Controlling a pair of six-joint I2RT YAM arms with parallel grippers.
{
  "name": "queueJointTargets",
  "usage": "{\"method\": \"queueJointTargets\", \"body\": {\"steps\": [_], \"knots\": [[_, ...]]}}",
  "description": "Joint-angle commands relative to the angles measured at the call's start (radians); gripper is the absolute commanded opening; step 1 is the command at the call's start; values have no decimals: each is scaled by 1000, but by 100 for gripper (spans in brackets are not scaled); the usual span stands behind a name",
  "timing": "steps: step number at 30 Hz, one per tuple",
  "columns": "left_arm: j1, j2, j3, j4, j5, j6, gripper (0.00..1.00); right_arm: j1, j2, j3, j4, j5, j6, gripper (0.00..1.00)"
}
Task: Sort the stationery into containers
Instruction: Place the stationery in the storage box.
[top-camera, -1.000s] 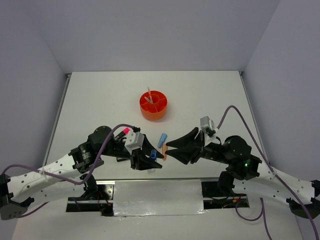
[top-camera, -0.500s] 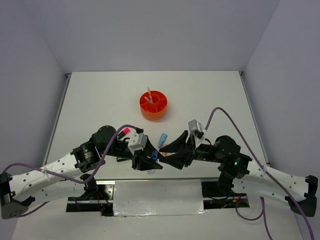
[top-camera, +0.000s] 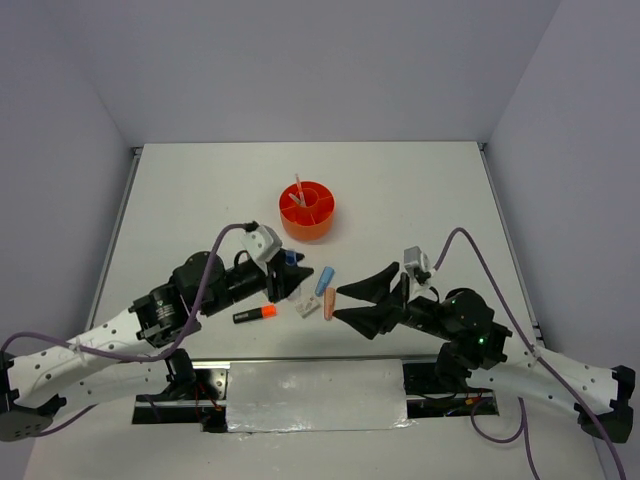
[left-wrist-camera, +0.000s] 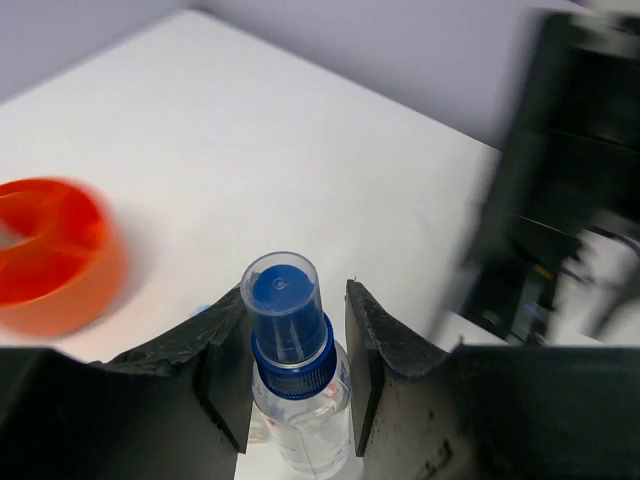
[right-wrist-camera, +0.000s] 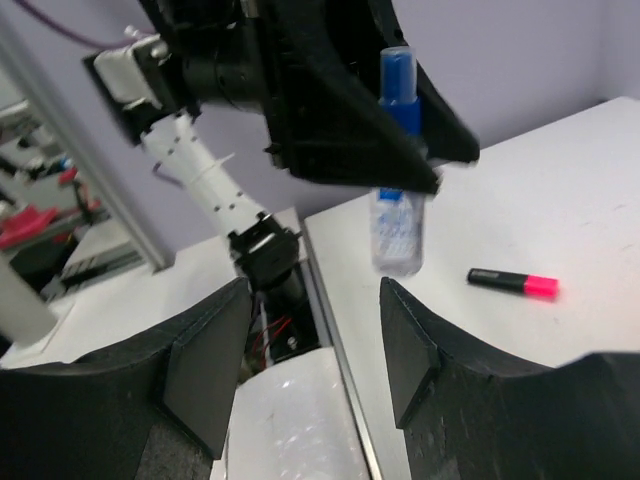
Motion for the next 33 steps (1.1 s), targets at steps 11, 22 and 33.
{"method": "queueJointTargets", "body": {"steps": [11, 22, 33], "knots": [[614, 312, -18, 558, -303, -180, 0, 3, -141, -35, -23, 147, 14, 62], [785, 792, 146, 939, 56, -323, 0, 3, -135, -32, -66, 123, -20, 62], [785, 1003, 206, 1124, 135, -426, 0, 1, -177, 6, -126, 109, -55, 64]]}}
